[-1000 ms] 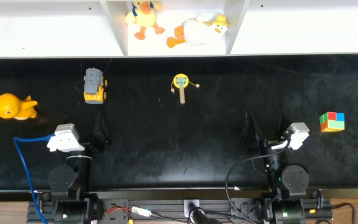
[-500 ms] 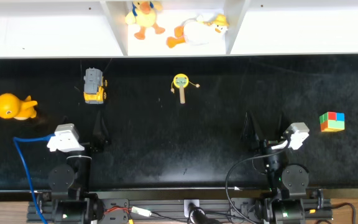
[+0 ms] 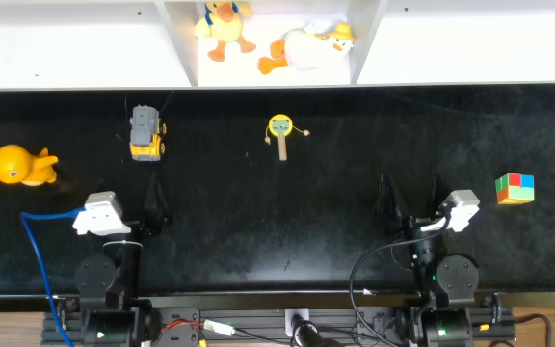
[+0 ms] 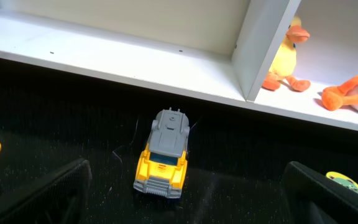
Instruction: Store Toys
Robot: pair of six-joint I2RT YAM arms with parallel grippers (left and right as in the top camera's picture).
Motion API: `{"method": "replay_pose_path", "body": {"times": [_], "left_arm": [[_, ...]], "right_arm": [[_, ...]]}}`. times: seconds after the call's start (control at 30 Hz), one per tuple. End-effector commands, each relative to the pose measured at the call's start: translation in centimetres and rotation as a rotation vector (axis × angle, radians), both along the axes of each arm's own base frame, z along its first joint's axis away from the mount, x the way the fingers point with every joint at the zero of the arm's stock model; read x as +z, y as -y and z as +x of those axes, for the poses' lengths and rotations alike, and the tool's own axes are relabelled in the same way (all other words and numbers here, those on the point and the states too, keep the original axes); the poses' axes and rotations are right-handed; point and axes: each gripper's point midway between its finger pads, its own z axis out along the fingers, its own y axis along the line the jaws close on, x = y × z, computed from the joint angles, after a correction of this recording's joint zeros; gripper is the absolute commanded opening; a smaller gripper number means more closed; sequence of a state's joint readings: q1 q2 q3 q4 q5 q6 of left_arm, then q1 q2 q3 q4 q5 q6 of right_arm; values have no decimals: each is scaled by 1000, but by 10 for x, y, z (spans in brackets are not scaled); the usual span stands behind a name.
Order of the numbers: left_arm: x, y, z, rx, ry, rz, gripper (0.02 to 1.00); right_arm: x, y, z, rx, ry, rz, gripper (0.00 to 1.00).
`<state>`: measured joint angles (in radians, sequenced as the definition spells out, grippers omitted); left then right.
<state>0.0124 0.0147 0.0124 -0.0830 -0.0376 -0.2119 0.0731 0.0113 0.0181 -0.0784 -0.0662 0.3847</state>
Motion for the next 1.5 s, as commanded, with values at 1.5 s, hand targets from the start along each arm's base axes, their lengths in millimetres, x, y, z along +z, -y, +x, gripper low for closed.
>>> {"method": "replay_pose_path", "body": {"times": [1.5], "left_arm": [[149,-63,-31,377,-363,70,998]], "right_arm": [[-4,0,0,-3,1,-7,996]]}}
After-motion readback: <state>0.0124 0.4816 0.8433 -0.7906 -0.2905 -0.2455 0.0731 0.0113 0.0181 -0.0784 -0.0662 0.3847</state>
